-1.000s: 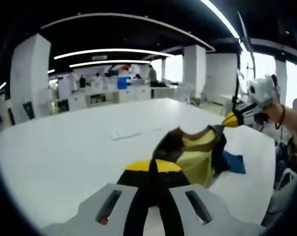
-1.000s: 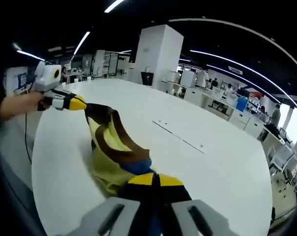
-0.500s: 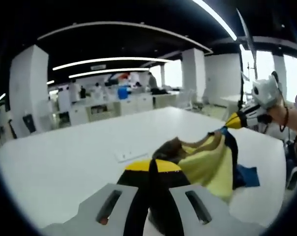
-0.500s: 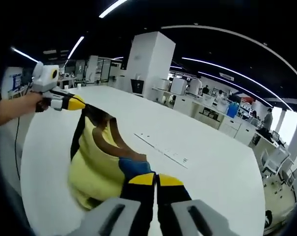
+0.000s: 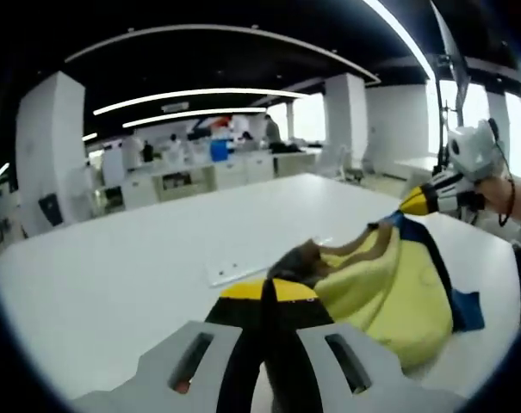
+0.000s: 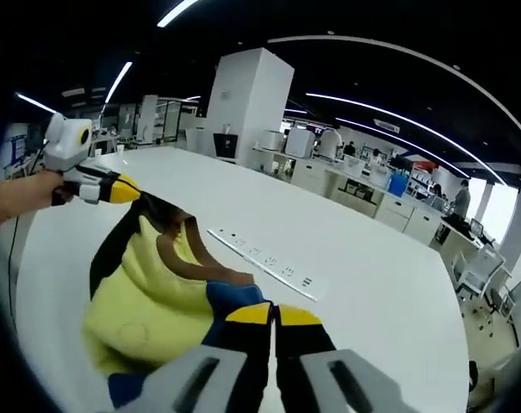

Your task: Fold the garment on the visible template until the final outline fits inside the template.

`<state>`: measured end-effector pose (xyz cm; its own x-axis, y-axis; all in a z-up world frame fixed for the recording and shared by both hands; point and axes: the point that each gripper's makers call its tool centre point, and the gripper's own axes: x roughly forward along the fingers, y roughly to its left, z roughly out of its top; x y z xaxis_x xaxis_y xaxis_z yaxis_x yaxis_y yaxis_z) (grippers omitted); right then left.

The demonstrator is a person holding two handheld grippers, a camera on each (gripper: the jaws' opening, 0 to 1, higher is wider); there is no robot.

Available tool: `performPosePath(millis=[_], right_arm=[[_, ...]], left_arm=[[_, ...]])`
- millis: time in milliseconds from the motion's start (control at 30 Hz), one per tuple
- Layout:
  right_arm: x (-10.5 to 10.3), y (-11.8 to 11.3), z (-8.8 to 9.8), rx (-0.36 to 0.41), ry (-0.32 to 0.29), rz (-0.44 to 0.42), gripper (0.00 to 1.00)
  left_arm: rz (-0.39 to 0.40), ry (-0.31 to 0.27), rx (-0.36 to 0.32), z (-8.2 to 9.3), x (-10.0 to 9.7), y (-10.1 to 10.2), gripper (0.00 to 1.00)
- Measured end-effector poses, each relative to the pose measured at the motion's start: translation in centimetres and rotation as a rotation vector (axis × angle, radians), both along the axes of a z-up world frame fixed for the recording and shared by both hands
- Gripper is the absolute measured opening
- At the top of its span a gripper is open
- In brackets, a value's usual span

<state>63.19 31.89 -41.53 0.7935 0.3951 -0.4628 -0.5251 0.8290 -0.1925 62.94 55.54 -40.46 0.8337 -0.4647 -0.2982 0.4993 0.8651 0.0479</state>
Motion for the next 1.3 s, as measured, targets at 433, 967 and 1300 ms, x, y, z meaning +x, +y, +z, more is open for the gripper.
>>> performPosePath(millis=[433,967,1300], right_arm=[[3.6,-0.8,-4.3,0.028,0.095,-0.061,0.00],[4.5,-0.7,-9.8,0.076,0.230,-0.125,0.00],[4.6,-0.9,-10.9,0.063,0.262,-0.115,0.00]], left_arm=[[0.029,0.130,-0.046,-4.9,3.4,0.1,0.00],[0.013,0.220,0.030,-9.5,4.8,0.9,0.00],[0.000,0.247,0.087,-10.9,5.5,0.8,0.00]])
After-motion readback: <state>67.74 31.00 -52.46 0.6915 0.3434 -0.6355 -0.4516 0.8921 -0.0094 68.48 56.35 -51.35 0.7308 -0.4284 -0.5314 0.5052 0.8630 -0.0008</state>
